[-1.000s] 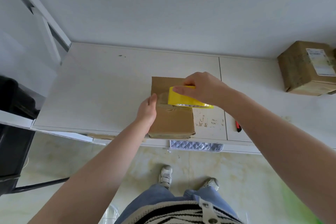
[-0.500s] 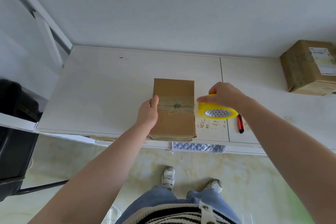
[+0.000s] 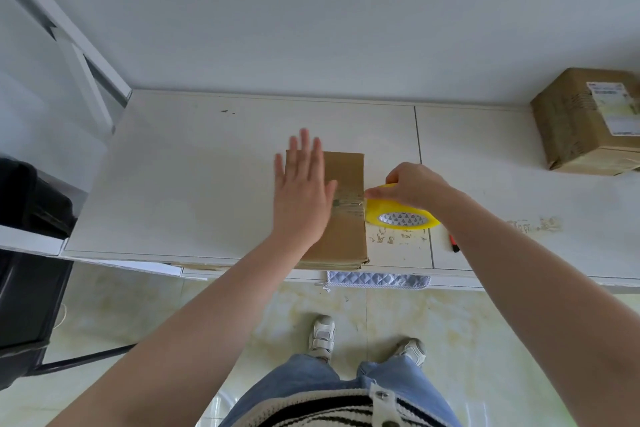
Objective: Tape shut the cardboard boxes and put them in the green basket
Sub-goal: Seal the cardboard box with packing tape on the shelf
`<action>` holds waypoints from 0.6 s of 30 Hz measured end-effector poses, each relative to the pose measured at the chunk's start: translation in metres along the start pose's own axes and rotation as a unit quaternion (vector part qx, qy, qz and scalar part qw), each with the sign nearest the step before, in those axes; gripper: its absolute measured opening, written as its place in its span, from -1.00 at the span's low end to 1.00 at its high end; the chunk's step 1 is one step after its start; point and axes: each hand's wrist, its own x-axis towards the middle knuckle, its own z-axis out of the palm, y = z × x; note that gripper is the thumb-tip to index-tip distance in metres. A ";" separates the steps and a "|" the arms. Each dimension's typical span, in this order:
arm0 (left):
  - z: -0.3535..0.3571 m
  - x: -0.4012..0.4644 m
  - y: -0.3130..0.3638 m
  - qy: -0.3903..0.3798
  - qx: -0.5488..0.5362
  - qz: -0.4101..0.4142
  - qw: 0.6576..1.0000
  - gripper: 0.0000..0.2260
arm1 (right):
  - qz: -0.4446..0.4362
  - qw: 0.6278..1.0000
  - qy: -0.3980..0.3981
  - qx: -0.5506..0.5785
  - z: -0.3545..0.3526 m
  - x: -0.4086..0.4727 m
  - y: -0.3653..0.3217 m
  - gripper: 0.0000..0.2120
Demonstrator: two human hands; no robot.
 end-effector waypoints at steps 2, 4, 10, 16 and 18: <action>0.010 0.006 0.010 -0.054 0.041 0.045 0.997 -0.36 | 0.003 1.000 0.004 -0.012 0.000 0.000 -0.001 -0.39; 0.019 0.007 0.009 -0.081 0.064 0.039 0.994 -0.35 | 0.010 1.000 0.012 -0.026 0.003 0.000 -0.001 -0.39; 0.019 0.010 0.003 -0.090 0.063 0.057 0.992 -0.35 | 0.019 0.999 0.017 -0.031 0.003 0.000 -0.002 -0.41; 0.007 -0.003 -0.026 -0.091 0.106 0.031 0.990 -0.32 | 0.018 0.999 0.028 -0.022 0.006 -0.001 -0.003 -0.42; 0.004 -0.002 -0.025 -0.087 0.119 0.040 0.988 -0.33 | 0.019 0.999 0.025 -0.017 0.005 0.000 -0.002 -0.42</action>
